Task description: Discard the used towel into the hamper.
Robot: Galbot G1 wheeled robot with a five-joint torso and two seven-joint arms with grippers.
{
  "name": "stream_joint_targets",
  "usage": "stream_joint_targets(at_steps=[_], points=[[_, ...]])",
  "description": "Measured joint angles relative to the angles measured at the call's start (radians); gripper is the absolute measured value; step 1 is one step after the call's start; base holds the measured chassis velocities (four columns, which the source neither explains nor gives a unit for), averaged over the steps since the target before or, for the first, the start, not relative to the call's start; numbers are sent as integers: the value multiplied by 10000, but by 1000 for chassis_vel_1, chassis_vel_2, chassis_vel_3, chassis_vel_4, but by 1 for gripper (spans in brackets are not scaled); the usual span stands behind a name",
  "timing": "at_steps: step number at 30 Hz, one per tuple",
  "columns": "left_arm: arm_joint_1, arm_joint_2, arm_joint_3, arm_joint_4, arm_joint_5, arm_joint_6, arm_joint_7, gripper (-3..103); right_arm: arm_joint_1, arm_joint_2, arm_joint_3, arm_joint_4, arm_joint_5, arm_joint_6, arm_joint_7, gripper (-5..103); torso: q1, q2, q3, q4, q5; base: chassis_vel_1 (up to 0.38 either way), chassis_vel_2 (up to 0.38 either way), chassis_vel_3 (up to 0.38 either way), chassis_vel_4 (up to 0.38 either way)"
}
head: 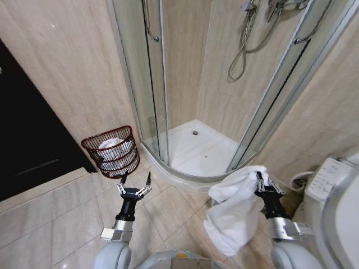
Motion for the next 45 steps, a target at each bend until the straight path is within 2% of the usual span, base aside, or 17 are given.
stream_joint_targets(at_steps=[14,20,29,45], points=[[-12,7,-60,106,12,33,44,100,24,82,-208,92,-541,124,71,8,0,0,0,0,-1,40,30,27,33],[28,-26,-39,187,60,-200,52,100,-32,141,-306,88,-842,297,143,8,0,0,0,4,-1,76,86,86,81],[89,-110,6,175,202,-447,45,100,32,153,-585,236,-1180,159,221,8,0,0,0,-1,1,16,20,26,18],[357,-219,155,13,484,-423,26,100,-219,21,-517,-102,-1221,503,177,8,-1,0,0,-1,-1,39,38,-41,-45]])
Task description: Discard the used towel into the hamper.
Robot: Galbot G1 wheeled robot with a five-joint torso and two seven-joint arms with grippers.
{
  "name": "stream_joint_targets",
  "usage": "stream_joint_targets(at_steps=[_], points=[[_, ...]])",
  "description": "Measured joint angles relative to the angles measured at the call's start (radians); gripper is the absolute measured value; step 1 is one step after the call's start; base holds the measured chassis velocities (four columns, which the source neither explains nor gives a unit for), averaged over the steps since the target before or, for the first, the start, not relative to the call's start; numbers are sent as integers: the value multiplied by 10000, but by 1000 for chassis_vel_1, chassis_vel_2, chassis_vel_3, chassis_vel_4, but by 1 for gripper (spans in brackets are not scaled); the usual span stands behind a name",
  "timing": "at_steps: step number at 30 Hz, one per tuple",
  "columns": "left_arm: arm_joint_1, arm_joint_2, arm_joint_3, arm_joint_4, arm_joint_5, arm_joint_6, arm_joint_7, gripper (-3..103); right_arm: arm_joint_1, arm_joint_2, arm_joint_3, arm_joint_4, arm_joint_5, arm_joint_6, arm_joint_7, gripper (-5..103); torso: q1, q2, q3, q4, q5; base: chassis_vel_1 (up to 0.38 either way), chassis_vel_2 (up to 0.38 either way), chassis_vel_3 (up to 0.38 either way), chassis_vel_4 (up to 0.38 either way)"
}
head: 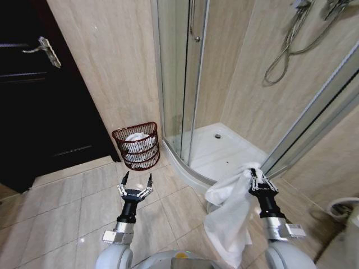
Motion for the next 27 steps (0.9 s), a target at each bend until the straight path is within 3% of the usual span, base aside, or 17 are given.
stream_joint_targets(at_steps=[27], points=[[126,80,-58,61,153,-132,24,100,-66,167,-314,-35,-299,174,-37,8,1,0,0,2,0,136,136,-18,-26]])
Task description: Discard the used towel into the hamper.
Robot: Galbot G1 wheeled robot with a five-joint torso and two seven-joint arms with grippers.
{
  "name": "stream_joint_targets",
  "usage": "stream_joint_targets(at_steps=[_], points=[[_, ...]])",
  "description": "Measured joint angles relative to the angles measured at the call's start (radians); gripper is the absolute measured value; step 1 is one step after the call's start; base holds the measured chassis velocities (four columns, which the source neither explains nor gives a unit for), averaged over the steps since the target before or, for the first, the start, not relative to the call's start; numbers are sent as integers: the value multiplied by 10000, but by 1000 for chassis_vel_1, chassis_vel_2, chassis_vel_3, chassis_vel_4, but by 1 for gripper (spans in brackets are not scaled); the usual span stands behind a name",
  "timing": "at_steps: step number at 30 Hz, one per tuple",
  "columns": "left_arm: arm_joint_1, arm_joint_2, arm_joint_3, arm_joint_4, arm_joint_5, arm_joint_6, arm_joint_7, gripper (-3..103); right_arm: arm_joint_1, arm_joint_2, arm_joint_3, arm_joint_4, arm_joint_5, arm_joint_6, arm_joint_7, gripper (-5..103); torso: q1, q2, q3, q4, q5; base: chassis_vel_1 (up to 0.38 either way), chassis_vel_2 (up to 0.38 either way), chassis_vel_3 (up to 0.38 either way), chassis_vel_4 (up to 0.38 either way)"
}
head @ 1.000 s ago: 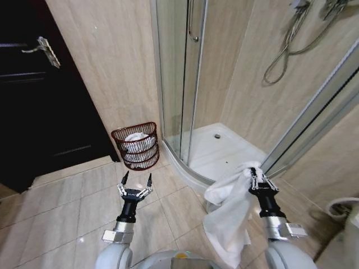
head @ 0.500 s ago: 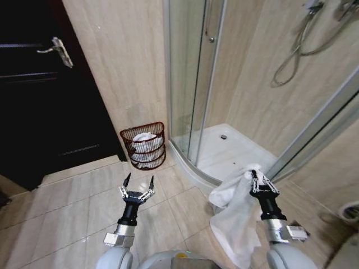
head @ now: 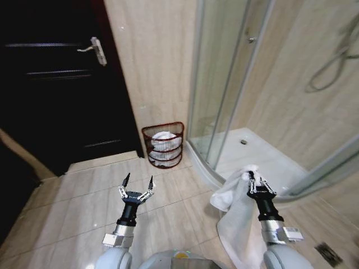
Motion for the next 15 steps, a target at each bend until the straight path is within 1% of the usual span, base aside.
stream_joint_targets(at_steps=[9,15], points=[[-95,11,-11,112,-43,-24,15,100,160,90,-227,34,-195,-113,14,8,0,0,0,1,0,205,202,51,43],[-182,18,-84,229,-91,-164,12,100,320,163,-336,0,-183,-147,26,8,0,0,0,4,-1,187,177,8,23]])
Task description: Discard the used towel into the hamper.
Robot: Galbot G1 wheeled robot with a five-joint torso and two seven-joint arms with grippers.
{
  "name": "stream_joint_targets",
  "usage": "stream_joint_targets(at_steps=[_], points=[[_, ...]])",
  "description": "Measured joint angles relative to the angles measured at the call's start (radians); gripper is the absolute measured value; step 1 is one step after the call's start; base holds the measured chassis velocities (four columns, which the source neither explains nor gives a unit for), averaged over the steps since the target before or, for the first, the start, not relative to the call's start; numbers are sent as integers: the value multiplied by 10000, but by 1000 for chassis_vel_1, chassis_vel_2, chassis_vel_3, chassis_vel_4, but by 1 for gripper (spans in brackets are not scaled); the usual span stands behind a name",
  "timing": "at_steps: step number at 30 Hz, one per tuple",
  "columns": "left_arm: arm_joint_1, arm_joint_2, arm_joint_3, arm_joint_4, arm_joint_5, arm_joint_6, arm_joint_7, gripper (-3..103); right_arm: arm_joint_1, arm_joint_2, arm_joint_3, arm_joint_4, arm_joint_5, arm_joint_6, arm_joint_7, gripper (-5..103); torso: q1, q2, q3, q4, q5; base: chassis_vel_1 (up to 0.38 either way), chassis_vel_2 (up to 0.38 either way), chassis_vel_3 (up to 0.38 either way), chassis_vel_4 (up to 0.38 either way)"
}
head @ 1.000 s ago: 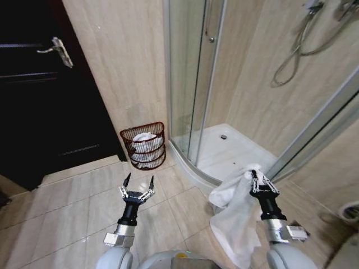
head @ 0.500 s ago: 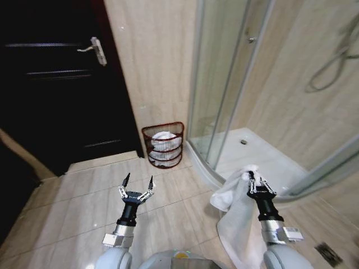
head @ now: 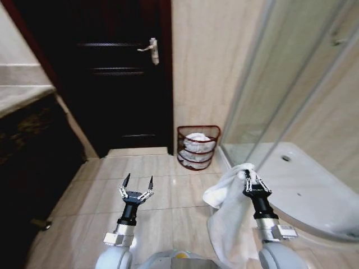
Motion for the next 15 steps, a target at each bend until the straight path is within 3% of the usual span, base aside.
stream_joint_targets(at_steps=[6,15], points=[[-35,26,6,41,-67,-1,32,100,107,38,11,-113,79,30,3,8,-1,0,0,-5,3,43,89,-22,-39],[-126,28,27,169,-101,-1,135,100,105,102,35,-203,94,108,-3,8,-2,0,-1,-6,2,-100,90,89,-95]])
